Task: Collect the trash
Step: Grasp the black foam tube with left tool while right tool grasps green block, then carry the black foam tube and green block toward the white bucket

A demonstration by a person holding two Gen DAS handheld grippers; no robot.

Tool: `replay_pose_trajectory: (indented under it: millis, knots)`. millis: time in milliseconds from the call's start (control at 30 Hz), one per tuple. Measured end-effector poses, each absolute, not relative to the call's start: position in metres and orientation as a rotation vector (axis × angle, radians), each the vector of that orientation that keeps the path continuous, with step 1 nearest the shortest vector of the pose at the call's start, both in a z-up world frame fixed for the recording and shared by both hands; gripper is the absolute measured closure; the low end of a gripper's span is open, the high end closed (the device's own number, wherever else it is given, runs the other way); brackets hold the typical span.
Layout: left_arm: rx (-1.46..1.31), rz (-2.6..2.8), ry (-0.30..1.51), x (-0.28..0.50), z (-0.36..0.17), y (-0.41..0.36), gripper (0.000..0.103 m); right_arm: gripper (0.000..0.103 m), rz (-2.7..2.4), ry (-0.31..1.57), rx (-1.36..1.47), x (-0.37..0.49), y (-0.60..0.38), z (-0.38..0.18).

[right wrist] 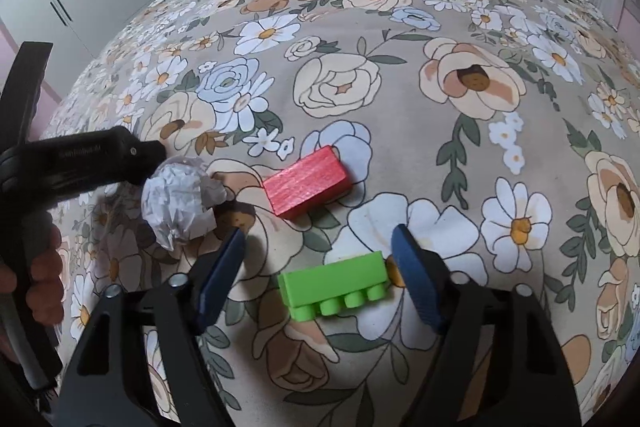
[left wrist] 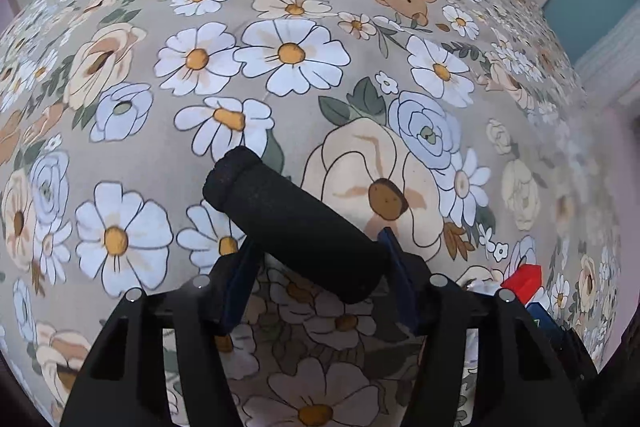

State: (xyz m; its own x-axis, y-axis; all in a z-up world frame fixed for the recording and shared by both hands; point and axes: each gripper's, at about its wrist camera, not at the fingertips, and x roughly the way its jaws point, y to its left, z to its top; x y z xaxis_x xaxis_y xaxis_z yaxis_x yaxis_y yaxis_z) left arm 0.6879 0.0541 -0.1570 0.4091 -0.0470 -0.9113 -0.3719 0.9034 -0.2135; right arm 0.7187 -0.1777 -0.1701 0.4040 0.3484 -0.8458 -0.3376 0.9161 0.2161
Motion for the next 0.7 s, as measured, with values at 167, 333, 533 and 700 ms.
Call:
replay_pose_trajectory:
  millis: [167,333,533,700]
  knots:
    - [-0.366,0.157,1.138,0.687,-0.156,0.055,0.046,0.054,0.442,1.066,0.039,0.716,-0.186,-0.172]
    - [-0.284,0.114,1.134,0.679,-0.153,0.051,0.049,0.054,0.440,1.049,0.005,0.705,-0.184,-0.171]
    - [-0.300,0.067,1.157,0.665,-0.143,0.053,0.050,0.055,0.435,1.041,-0.017,0.692,-0.182,-0.166]
    - [-0.249,0.032,1.130,0.646,-0.117,0.046,0.051,0.055,0.436,1.029,-0.013,0.680,-0.184,-0.154]
